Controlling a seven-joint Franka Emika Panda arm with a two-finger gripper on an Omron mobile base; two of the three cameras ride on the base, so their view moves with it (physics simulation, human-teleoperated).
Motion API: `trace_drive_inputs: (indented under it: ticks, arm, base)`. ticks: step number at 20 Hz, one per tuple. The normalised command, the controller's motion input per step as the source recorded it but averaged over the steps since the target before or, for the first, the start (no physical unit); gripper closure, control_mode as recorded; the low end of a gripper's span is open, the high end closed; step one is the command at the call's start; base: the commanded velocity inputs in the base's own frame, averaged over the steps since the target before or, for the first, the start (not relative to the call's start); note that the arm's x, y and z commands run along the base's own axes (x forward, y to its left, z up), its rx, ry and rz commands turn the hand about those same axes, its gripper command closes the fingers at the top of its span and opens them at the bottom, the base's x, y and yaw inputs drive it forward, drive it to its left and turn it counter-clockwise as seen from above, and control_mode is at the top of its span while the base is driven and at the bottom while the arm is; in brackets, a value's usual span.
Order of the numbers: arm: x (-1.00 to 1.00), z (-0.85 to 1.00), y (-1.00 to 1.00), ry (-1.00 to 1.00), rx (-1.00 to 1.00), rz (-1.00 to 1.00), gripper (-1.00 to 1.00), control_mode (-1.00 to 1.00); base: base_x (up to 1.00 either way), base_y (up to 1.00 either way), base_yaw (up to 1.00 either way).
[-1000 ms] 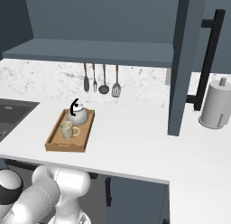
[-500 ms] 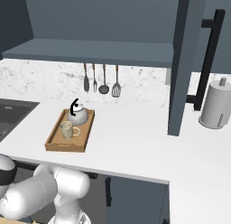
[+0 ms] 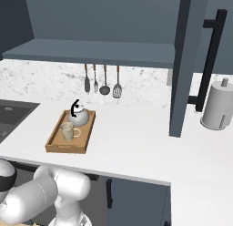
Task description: Pick the kettle from the counter and place it on the tray. Then pick the mug from the cabinet and place it on the tray. Then close the cabinet doors.
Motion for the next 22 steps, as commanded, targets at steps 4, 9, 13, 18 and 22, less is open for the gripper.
trace_drive_inputs:
  ticks: [4,9,13,18,22]
  arm:
    - [0.04,0.15,-0.63,0.0,0.0,-0.23,-1.0,-1.0]
    - [0.22,0.05,-0.65,0.01,0.0,-0.22,-1.0,-1.0]
    - [0.25,0.0,-0.86,0.02,0.0,-0.24,-1.0,-1.0]
    - [0.33,0.0,-0.79,0.06,0.0,-0.31,-1.0,-1.0]
    - [0.45,0.0,-0.75,0.04,0.0,-0.26,-1.0,-1.0]
  base:
    - [0.0,0.0,0.0]
    - [0.0,0.0,0.0]
    - [0.0,0.0,0.0]
    - [0.0,0.0,0.0]
    - [0.0,0.0,0.0]
